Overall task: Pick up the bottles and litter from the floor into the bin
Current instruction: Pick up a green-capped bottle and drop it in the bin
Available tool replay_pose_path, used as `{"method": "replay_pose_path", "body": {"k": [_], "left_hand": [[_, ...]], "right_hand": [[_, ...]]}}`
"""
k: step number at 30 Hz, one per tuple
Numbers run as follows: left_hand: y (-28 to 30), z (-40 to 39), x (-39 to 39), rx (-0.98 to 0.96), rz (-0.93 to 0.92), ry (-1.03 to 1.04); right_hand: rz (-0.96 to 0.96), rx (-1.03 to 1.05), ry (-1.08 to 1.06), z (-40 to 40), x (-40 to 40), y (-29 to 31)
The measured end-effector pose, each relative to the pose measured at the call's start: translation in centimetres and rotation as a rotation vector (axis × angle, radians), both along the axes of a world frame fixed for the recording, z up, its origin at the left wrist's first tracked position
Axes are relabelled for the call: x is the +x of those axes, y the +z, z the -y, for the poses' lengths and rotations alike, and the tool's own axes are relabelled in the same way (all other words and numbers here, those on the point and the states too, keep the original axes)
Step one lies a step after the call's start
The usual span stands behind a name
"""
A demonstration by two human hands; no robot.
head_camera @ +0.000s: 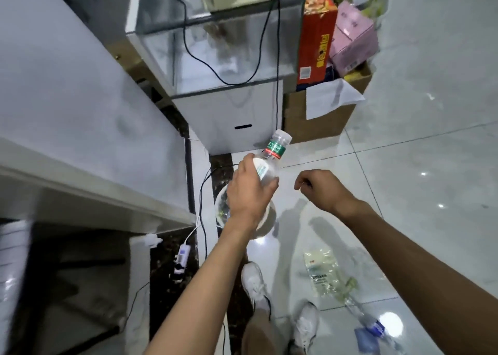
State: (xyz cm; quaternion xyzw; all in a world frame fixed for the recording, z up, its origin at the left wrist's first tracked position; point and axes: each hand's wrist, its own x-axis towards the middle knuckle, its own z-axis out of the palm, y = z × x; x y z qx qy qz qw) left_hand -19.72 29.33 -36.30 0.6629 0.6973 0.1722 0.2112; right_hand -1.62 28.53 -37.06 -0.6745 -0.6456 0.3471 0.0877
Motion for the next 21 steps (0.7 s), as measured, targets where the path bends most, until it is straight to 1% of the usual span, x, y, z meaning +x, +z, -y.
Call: {"method": "replay_pose_path", "body": {"k": [7,11,13,16,18,21], "left_hand": [[-0.4,-4.0,-8.6,-0.059,0.081,0.143],[-1.3,-7.3,-12.7,-0.069,0.077,0.186],[-1.9,-8.7,-14.2,-0.043,0.126,0.199],[-4.1,-10.5,-15.9,-0.026,0.216,0.221],[-6.0,-11.3,-16.3,-0.038,0.274,0.285],[-10.4,-11.9,-16.0,-0.037,0.274,0.36]], "right_hand": [[-0.008,-0.054,0.154,-6.7,-8.9,-0.1],[-0.012,-0.104,0.15,-11.0,-12.8,-0.9],[-0.02,-0.139,0.12,-12.7,-14.2,-1.9],[-0.045,-0.126,0.082,-14.7,-15.9,-4.4],[-0.041,-0.162,0.07,-15.2,-16.4,-6.0],[-0.035,-0.227,0.078,-15.3,-16.5,-9.8]]}}
